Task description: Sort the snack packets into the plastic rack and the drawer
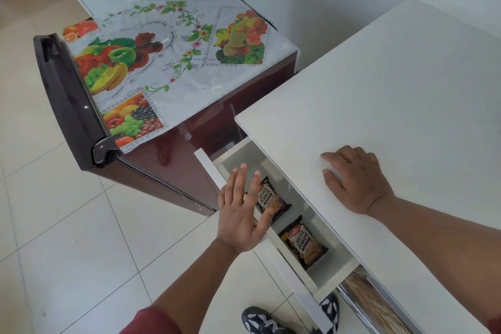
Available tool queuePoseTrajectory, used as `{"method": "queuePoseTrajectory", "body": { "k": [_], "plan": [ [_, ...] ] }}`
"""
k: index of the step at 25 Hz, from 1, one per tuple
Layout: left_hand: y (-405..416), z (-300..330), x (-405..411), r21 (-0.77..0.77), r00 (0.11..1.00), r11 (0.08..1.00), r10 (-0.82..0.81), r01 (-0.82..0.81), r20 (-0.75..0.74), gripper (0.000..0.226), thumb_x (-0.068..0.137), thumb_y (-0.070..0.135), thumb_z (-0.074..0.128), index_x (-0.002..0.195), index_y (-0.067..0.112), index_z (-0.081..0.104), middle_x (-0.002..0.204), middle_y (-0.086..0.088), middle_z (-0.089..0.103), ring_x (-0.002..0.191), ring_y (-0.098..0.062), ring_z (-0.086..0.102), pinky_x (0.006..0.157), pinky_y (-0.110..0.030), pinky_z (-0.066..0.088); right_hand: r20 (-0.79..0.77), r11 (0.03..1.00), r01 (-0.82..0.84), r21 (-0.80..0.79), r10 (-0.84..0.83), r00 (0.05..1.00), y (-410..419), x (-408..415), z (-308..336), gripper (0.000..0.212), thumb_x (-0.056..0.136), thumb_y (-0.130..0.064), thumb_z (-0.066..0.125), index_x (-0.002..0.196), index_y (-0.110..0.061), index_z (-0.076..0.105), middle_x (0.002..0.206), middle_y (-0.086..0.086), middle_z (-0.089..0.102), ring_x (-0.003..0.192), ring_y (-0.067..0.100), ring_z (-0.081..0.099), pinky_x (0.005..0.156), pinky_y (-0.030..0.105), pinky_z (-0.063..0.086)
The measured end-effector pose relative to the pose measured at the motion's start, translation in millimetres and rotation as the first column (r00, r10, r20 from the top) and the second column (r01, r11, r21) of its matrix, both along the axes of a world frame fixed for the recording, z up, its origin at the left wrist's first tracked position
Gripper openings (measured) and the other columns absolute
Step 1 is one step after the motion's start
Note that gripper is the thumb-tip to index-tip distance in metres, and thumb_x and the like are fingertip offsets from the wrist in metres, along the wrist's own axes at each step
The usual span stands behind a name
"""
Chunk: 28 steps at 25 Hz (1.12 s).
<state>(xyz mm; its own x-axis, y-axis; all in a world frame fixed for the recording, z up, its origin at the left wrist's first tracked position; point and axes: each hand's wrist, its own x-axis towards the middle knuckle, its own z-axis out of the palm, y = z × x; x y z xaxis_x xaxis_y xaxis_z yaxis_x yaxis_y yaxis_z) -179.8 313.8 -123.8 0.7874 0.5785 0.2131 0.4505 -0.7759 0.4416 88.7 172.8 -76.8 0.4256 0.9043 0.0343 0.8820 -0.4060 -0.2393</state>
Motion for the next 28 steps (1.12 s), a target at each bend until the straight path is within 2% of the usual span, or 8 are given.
{"method": "queuePoseTrajectory", "body": {
  "k": [3,6,8,11,14,17,23,28],
  "plan": [
    [-0.3,6.0,35.5,0.033,0.998,0.997,-0.07,0.07,-0.002,0.073,0.101,0.059,0.03,0.164,0.028,0.011,0.173,-0.006,0.002,0.158,-0.034,0.002,0.123,-0.05,0.006,-0.002,1.0,0.002,0.007,-0.002,1.0,0.3,-0.5,1.7,0.045,0.094,-0.043,0.04,0.127,-0.02,0.061,0.106,0.002,0.057,0.097,0.031,0.054,0.087,0.047,0.042],
    [-0.3,5.8,64.9,0.053,0.988,0.987,-0.152,0.152,-0.002,0.063,0.105,0.058,0.027,0.16,0.029,0.031,0.171,0.002,0.018,0.159,-0.027,0.005,0.121,-0.052,0.01,0.001,1.0,0.001,0.013,-0.001,1.0,0.0,-1.3,1.8,0.045,0.093,-0.043,0.041,0.126,-0.02,0.061,0.106,0.002,0.057,0.095,0.031,0.053,0.085,0.046,0.041],
    [-2.9,2.3,74.8,0.039,0.988,0.988,-0.149,0.147,0.037,0.054,0.106,0.052,0.03,0.15,0.025,0.049,0.164,0.004,0.036,0.158,-0.021,0.013,0.121,-0.049,0.016,0.005,1.0,0.002,0.017,-0.002,1.0,-0.1,-0.6,1.4,0.044,0.093,-0.043,0.041,0.125,-0.02,0.062,0.105,0.002,0.057,0.094,0.031,0.053,0.083,0.045,0.041],
    [-1.9,0.8,81.9,0.04,0.984,0.993,-0.112,0.108,0.138,0.042,0.106,0.04,0.04,0.134,0.021,0.065,0.151,0.002,0.055,0.153,-0.02,0.031,0.118,-0.041,0.024,0.013,1.0,0.002,0.03,-0.002,1.0,1.1,-0.5,0.6,0.044,0.093,-0.043,0.041,0.123,-0.02,0.062,0.103,0.002,0.057,0.092,0.031,0.053,0.081,0.045,0.041],
    [-0.3,6.1,90.9,0.082,0.975,0.994,-0.084,0.068,0.207,0.031,0.1,0.031,0.054,0.119,0.017,0.075,0.134,0.0,0.068,0.14,-0.027,0.05,0.112,-0.042,0.037,0.011,0.999,-0.001,0.049,0.001,1.0,0.9,0.3,-0.1,0.043,0.093,-0.043,0.042,0.123,-0.021,0.062,0.102,0.002,0.057,0.091,0.031,0.053,0.081,0.045,0.041],
    [-0.8,13.0,97.2,0.074,0.972,0.997,-0.051,0.035,0.23,0.024,0.094,0.025,0.063,0.107,0.013,0.079,0.12,-0.003,0.075,0.127,-0.031,0.062,0.105,-0.046,0.047,0.004,0.999,-0.008,0.05,0.008,1.0,0.7,0.2,-1.5,0.043,0.092,-0.043,0.042,0.123,-0.021,0.062,0.102,0.002,0.057,0.091,0.031,0.053,0.08,0.044,0.041],
    [-8.5,43.1,102.4,0.089,0.995,0.996,-0.005,-0.004,0.099,0.01,0.088,0.021,0.072,0.093,0.017,0.08,0.11,0.002,0.077,0.115,-0.02,0.066,0.103,-0.033,0.051,-0.008,0.999,-0.021,0.049,0.022,1.0,-3.3,1.0,-0.5,0.041,0.092,-0.043,0.041,0.121,-0.023,0.062,0.101,0.001,0.056,0.09,0.03,0.053,0.079,0.043,0.038],
    [-9.4,48.3,109.3,0.128,0.998,0.991,-0.024,0.031,-0.053,0.01,0.092,0.022,0.064,0.093,0.017,0.072,0.104,0.005,0.07,0.101,-0.026,0.064,0.082,-0.033,0.054,-0.099,0.995,-0.011,0.103,0.021,0.995,-6.8,3.6,2.2,0.032,0.093,-0.035,0.049,0.117,-0.022,0.063,0.103,0.0,0.057,0.092,0.03,0.054,0.08,0.042,0.04]
  ]
}}
